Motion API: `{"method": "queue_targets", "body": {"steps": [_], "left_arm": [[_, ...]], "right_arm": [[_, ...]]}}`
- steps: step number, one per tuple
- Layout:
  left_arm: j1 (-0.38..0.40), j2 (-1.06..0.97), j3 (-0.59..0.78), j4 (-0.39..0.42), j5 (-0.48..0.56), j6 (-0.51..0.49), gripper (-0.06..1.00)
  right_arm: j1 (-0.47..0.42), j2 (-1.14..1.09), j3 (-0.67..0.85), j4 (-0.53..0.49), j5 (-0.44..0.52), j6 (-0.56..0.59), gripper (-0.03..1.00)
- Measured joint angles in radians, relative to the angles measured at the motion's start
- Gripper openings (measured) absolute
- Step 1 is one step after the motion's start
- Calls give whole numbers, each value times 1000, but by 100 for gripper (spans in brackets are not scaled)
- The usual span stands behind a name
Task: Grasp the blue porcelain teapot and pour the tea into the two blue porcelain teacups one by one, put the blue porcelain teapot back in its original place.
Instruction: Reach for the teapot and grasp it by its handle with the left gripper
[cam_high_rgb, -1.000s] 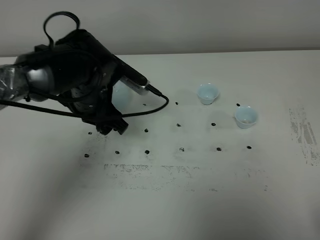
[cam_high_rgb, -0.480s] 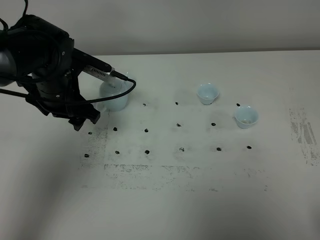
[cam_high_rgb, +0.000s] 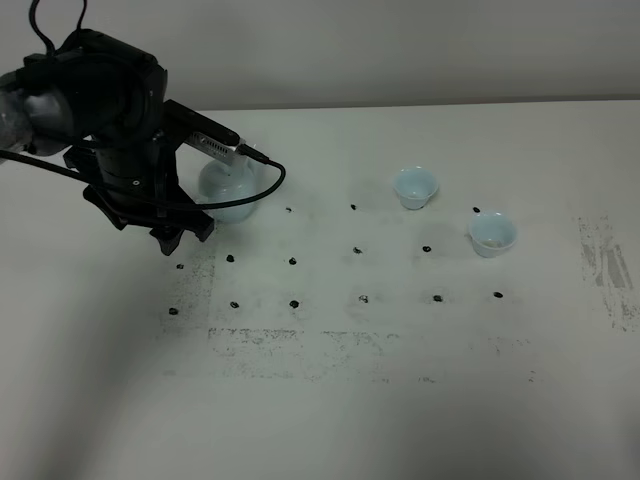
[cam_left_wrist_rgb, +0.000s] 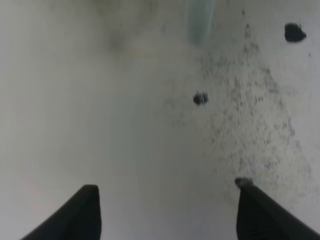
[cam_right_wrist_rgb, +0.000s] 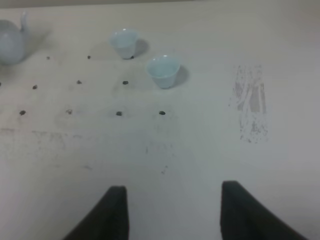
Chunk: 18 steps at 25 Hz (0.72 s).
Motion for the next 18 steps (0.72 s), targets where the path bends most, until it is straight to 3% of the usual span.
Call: {"method": "queue_targets", "body": {"steps": [9,18], "left_arm": [[0,126,-113,-2,-1,77,59],[0,152,-119,-63,-127,132,59]], "right_arm": [[0,0,0,0,0,0,45],[0,0,0,0,-1,0,45]]}}
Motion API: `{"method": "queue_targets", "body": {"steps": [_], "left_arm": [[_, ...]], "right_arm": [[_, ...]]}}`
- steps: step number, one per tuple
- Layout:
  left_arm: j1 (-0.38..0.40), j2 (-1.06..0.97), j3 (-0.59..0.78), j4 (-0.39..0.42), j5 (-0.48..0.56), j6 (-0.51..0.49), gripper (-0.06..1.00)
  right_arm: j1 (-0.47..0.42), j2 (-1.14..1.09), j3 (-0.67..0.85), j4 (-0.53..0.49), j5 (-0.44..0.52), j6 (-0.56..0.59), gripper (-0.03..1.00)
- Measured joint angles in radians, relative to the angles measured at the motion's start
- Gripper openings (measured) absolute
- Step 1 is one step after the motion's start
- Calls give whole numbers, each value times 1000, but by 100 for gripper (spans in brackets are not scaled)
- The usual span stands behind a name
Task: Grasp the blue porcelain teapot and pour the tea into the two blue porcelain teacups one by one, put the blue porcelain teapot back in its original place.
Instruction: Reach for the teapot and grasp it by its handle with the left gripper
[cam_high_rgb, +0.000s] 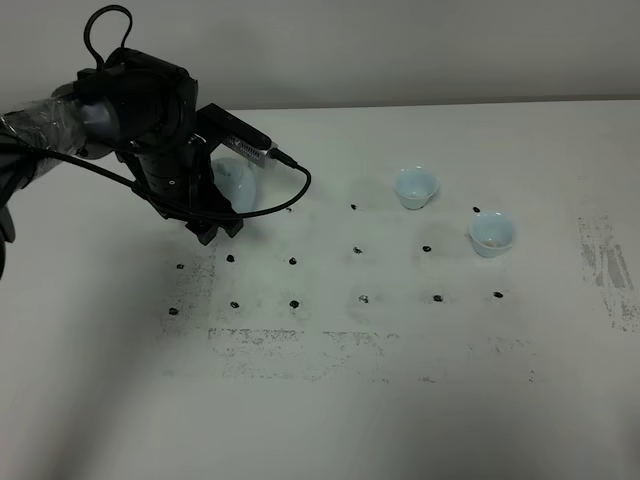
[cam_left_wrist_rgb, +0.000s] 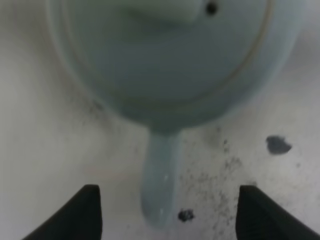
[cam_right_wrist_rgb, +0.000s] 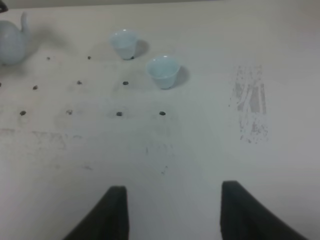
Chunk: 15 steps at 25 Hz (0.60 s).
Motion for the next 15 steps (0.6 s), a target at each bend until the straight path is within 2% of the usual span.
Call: {"method": "queue_targets", "body": {"steps": [11,15], "left_arm": [[0,0,-29,-13,-24,5,59],[0,0,-29,-13,-25,35,58]], "right_arm": [[0,0,0,3,-1,0,45],[0,0,0,8,-1,0,45]]}}
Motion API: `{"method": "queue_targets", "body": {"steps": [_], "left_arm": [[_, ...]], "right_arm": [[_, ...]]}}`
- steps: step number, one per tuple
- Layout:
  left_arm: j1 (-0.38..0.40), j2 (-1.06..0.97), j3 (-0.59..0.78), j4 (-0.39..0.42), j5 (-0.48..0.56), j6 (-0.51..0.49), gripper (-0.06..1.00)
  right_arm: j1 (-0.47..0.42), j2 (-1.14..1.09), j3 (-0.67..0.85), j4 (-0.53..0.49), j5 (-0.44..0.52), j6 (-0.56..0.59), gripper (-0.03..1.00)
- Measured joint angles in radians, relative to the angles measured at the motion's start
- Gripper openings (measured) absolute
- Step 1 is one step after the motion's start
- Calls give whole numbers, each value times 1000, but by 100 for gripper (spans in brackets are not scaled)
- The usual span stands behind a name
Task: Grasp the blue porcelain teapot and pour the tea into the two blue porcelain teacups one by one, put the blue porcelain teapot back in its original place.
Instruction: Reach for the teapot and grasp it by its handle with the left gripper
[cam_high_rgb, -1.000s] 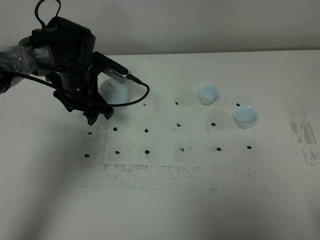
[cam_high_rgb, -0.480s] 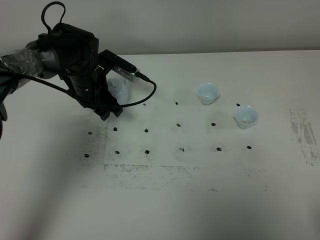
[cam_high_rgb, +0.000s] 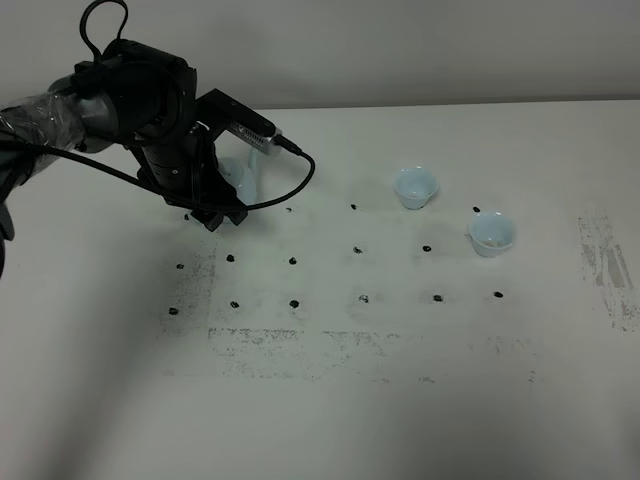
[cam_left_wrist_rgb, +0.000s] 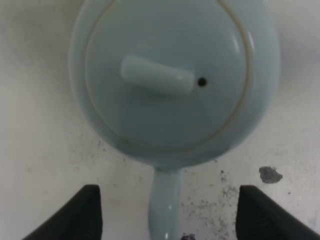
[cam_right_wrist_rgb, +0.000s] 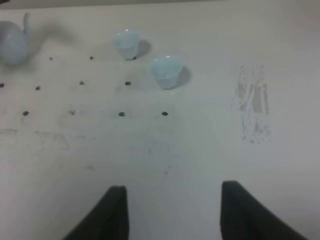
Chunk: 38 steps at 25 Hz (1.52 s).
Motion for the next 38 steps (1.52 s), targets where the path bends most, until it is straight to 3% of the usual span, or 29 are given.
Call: {"method": "queue_targets", "body": {"steps": [6,21,38], "left_arm": [[0,0,0,-5,-19,21,56],[0,0,0,-7,-2,-77,53],[0,12,0,-12,-8,-80,53]], "right_arm": [[0,0,0,1,0,0,45],[0,0,0,1,0,0,45],[0,0,0,1,0,0,45]]}}
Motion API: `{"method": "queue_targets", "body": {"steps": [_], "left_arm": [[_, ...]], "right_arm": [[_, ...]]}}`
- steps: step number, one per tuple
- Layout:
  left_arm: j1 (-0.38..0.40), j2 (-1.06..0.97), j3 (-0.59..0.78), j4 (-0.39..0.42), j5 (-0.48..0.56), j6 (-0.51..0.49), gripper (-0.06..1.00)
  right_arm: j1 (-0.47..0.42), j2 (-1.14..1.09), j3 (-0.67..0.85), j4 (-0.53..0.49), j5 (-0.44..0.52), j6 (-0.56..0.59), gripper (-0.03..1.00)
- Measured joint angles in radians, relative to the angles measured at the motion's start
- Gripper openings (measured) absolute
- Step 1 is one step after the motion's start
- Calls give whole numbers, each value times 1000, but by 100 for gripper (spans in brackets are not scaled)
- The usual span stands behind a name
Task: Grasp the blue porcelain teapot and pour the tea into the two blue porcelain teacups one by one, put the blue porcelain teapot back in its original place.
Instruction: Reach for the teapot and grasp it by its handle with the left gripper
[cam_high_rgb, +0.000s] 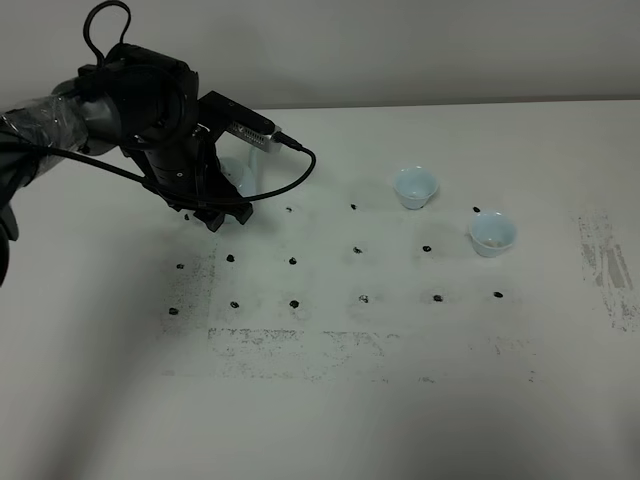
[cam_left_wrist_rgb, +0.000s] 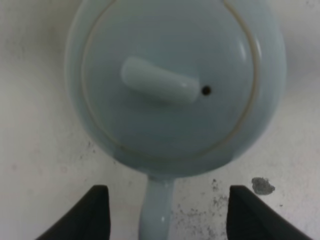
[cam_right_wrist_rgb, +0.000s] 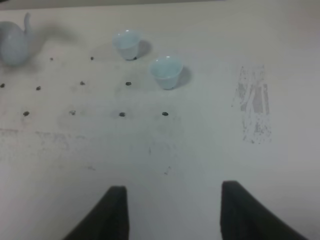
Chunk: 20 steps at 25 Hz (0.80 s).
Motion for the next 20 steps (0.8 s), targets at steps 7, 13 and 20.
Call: {"method": "queue_targets", "body": {"steps": [7,13,20], "left_arm": [[0,5,0,-7,-35,0,53],[0,5,0,-8,-53,9,53],[0,5,0,-14,-54,44,53]], "right_arm": [[0,0,0,0,0,0,45],[0,0,0,0,0,0,45],[0,0,0,0,0,0,45]]}}
